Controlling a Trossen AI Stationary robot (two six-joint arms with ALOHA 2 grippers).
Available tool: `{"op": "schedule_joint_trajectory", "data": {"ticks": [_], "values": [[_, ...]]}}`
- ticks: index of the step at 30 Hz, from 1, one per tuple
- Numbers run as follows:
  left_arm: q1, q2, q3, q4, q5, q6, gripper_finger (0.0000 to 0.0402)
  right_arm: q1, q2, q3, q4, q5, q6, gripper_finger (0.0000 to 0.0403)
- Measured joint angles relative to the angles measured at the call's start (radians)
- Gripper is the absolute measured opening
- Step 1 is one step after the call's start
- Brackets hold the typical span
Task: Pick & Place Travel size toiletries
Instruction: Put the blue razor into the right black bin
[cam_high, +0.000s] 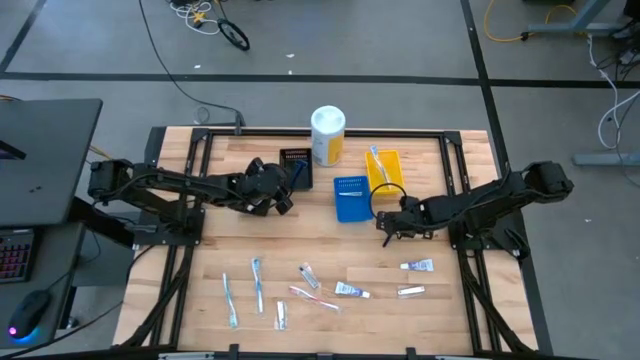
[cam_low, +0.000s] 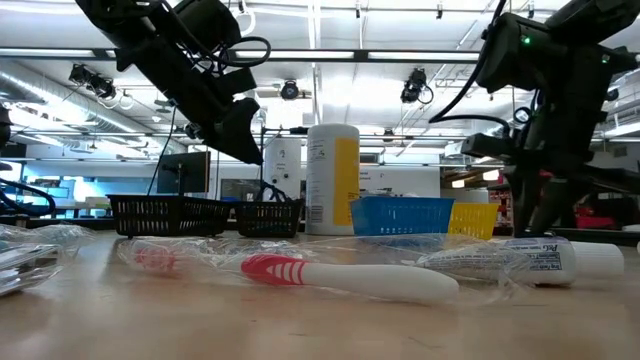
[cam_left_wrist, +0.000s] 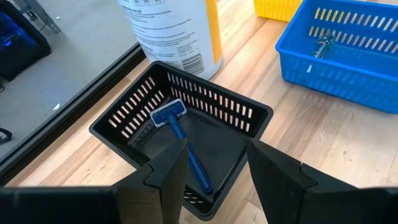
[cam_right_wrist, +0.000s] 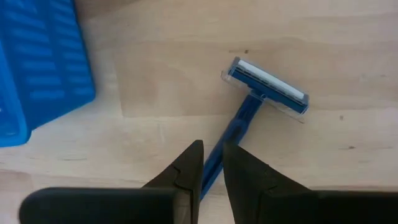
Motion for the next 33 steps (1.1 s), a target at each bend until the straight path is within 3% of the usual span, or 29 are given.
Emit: {"op": "schedule_joint_trajectory", "data": {"ticks": [10,17,26,33], "values": [[0.000,0.000,0.000,0.002,0.015,0.000,0.0174,-0.003,-0.016,0.001,-0.009,0.008,-0.095,0.0071],[0.000,0.000,0.001,0.003,0.015,0.000,0.0174,-0.002,-0.043,0.074,-0.093,0.008,-0.127,0.0071],[0.000,0.000,0.001,0.001,0.015,-0.001,0.0174,-0.001,-0.004,0.075,-0.135,-0.001,0.013,0.0071],[0.000,0.000,0.001,0.001,0.015,-0.001,0.0174,-0.001,0.047,0.075,-0.123,-0.019,0.031,0.0071]]}}
